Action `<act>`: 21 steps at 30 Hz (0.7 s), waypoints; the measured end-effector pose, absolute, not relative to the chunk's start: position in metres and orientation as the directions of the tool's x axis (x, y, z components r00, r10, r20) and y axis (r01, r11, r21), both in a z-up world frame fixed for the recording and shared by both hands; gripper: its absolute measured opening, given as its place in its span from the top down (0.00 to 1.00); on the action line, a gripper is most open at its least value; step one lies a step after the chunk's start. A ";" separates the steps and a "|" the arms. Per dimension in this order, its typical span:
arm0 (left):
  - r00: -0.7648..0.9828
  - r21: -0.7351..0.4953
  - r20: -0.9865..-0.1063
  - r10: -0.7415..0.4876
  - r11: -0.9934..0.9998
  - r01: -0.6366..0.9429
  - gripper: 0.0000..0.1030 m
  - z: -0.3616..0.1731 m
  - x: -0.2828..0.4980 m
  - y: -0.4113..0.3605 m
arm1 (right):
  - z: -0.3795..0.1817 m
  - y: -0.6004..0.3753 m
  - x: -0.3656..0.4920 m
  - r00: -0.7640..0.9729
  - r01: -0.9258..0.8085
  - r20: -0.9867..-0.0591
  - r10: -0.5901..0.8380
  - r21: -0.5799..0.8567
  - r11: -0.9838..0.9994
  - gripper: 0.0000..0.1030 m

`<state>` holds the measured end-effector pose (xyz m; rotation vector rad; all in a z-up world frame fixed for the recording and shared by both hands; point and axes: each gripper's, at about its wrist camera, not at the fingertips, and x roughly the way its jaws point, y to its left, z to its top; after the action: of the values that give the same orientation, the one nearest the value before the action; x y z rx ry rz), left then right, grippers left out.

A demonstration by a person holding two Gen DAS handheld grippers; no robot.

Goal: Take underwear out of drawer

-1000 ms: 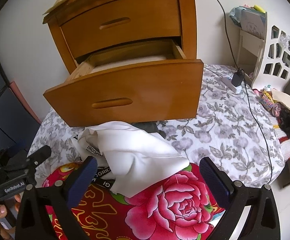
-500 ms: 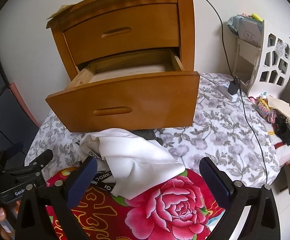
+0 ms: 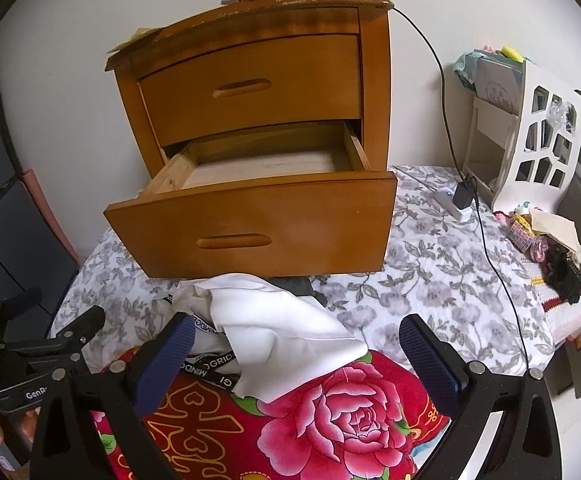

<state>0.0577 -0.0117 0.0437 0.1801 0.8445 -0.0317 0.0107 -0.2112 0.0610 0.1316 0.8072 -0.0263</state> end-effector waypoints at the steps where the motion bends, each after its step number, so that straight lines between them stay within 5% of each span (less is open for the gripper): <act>1: 0.663 0.146 -0.747 0.045 0.984 0.098 0.01 0.045 0.057 -0.011 | 0.064 -0.211 0.009 0.697 0.071 -0.717 0.028 0.107 0.992 0.00; 21: 0.725 0.127 -0.689 0.019 0.987 0.095 0.01 0.080 0.037 -0.012 | 0.097 -0.208 -0.010 0.764 0.057 -0.644 0.031 0.117 0.992 0.00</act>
<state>0.0369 -0.0117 0.0803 0.1576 0.7601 -0.0424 -0.0101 -0.2077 0.0975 0.1322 0.7012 -0.0141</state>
